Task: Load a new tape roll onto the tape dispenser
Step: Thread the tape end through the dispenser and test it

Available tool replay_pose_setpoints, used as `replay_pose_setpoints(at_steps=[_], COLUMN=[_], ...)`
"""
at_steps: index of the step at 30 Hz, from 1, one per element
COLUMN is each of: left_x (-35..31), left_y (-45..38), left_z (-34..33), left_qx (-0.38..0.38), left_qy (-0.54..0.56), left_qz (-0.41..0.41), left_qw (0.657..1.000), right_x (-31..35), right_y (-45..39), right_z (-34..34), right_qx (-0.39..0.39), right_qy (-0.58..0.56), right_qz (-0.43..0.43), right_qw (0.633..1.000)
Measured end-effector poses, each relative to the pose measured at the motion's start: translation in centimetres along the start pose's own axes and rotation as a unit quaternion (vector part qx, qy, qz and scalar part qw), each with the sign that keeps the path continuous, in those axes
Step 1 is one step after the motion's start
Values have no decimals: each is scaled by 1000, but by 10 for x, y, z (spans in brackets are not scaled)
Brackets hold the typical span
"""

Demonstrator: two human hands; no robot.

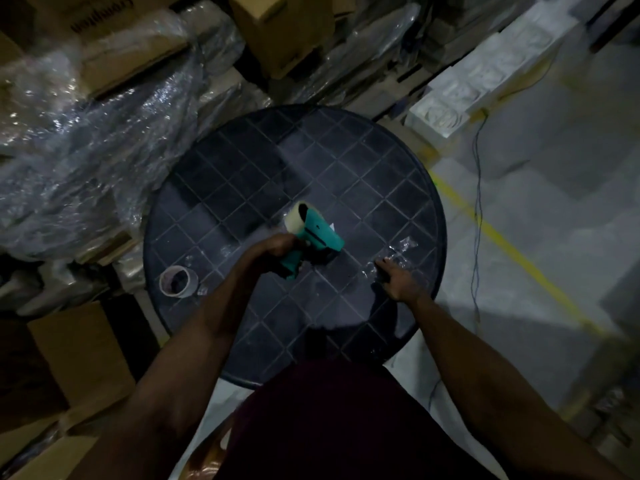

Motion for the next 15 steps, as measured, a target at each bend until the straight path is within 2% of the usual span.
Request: replay_pose_setpoints(at_steps=[3, 5, 7, 10, 12, 15], left_x=[52, 78, 75, 75, 85, 95], left_y=[-41, -51, -10, 16, 18, 28], left_z=[59, 76, 53, 31, 32, 23], left_qx=[-28, -42, -43, -11, 5, 43], left_qy=[60, 121, 177, 298, 367, 402], left_qz=[0, 6, 11, -7, -16, -37], left_qw=[998, 992, 983, 954, 930, 914], right_x=[25, 48, 82, 144, 178, 215], right_y=[8, 14, 20, 30, 36, 39], right_z=[6, 0, -15, -38, -38, -33], right_qx=[-67, -66, -18, 87, 112, 138], right_qy=[-32, -87, -175, -331, -408, -486], right_qz=[-25, -57, -75, -68, -74, -92], right_qw=[997, 992, 981, 937, 903, 858])
Point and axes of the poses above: each hand's wrist, its own y-axis away from the middle knuckle, its own z-axis out of the back of the hand, x = y × z, the point moved 8 cm from there along -y, towards the middle knuckle, and after that the axes turned 14 degrees about y, right-handed, at the moved point
